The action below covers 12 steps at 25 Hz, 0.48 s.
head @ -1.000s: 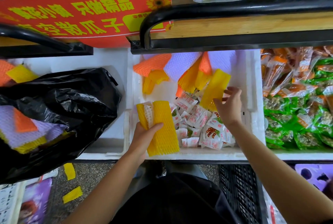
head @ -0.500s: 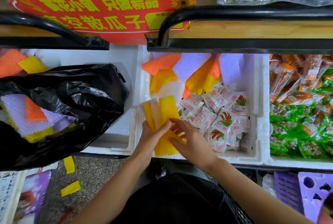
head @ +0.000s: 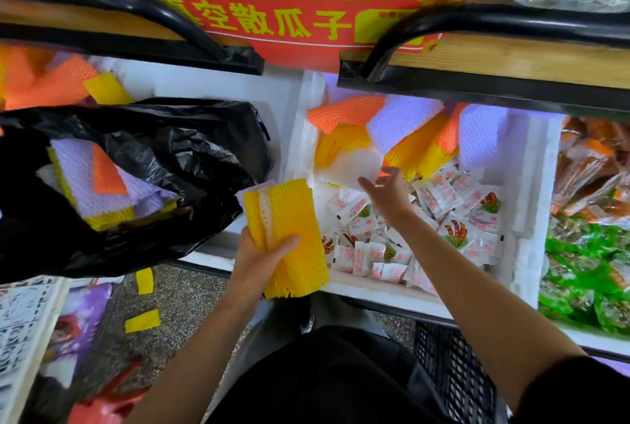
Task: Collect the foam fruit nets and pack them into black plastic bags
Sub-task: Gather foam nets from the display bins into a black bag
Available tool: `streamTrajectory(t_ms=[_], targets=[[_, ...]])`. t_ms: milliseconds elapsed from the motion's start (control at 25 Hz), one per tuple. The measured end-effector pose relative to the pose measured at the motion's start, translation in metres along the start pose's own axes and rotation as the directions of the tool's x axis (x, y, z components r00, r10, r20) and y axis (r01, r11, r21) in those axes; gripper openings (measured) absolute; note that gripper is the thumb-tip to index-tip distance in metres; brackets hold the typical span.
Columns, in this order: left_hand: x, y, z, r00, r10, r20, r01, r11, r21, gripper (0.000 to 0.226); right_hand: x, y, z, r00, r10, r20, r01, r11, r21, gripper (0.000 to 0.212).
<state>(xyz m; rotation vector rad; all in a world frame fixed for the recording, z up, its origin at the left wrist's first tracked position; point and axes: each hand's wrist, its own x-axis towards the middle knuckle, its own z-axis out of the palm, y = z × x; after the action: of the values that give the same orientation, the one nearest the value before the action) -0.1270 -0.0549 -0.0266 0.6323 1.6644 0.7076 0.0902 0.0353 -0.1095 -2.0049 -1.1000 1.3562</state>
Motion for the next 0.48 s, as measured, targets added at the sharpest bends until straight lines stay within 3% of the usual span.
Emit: streamTrajectory(t_ms=[80,240,320,400,480], targets=[[0.000,-0.001,-0.005,0.999,-0.015,-0.049,0.013,0.999,-0.030,0.059,-0.005,-0.008,0.004,0.998,-0.040,0.055,0.043,0.997,-0.056,0.043],[0.006,-0.001,-0.012,0.995,-0.058,-0.081,0.055,0.998,-0.042,0.070,-0.056,-0.020,0.003,0.970,-0.224,0.091,0.238,0.950,-0.201,0.019],[0.006,0.003,-0.012,0.996,-0.069,-0.051,0.067,0.997,-0.036,0.074,-0.092,-0.021,0.004,0.903,-0.428,0.035,0.426,0.883,-0.199,0.017],[-0.001,0.014,-0.010,0.999,-0.036,0.016,0.037,0.998,-0.051,0.077,-0.125,-0.022,0.011,0.792,-0.609,0.039,0.602,0.770,-0.210,0.020],[-0.009,0.024,-0.012,0.993,0.032,0.114,-0.020,0.994,-0.106,0.072,-0.150,-0.027,0.021,0.732,-0.671,0.116,0.674,0.688,-0.269,0.025]])
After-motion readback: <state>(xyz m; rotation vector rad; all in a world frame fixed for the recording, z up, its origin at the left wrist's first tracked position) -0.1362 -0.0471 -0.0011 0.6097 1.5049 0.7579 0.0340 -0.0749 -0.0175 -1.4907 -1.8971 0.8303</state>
